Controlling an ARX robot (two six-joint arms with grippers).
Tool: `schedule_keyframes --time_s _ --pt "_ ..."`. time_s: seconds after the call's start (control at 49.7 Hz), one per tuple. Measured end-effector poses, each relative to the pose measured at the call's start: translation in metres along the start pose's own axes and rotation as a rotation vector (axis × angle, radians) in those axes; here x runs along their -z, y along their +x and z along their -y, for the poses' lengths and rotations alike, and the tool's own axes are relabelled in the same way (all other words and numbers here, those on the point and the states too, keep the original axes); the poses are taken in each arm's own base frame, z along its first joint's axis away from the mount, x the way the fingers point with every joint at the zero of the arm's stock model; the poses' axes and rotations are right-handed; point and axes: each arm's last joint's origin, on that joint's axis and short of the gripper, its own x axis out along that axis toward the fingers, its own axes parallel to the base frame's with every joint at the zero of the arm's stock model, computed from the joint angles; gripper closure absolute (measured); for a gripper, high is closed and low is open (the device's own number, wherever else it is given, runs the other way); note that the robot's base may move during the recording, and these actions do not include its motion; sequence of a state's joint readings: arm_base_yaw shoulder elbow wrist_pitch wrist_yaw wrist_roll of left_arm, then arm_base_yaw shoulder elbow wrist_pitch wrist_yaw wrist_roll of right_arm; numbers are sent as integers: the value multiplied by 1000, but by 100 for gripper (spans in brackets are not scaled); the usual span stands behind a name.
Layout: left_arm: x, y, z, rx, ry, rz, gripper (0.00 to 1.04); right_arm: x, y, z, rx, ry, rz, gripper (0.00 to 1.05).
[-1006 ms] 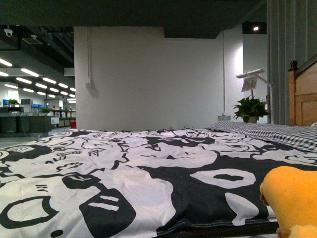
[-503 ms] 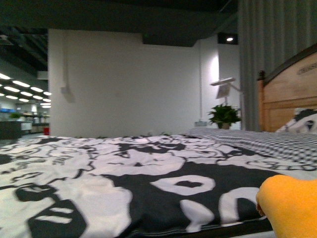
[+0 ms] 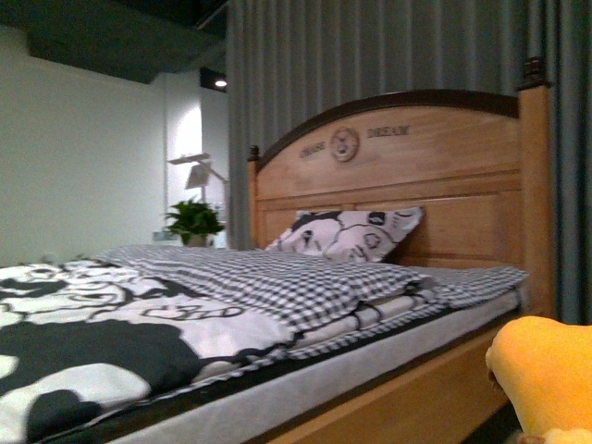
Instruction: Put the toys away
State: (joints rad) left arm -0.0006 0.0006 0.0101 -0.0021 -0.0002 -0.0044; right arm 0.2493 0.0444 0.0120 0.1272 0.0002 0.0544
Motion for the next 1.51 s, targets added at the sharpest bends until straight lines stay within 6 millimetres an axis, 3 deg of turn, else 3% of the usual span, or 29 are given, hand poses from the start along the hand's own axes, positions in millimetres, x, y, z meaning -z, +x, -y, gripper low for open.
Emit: schedule_keyframes --time_s 1.509 --pt "0 0 0 1 0 0 6 0 0 0 0 0 1 85"
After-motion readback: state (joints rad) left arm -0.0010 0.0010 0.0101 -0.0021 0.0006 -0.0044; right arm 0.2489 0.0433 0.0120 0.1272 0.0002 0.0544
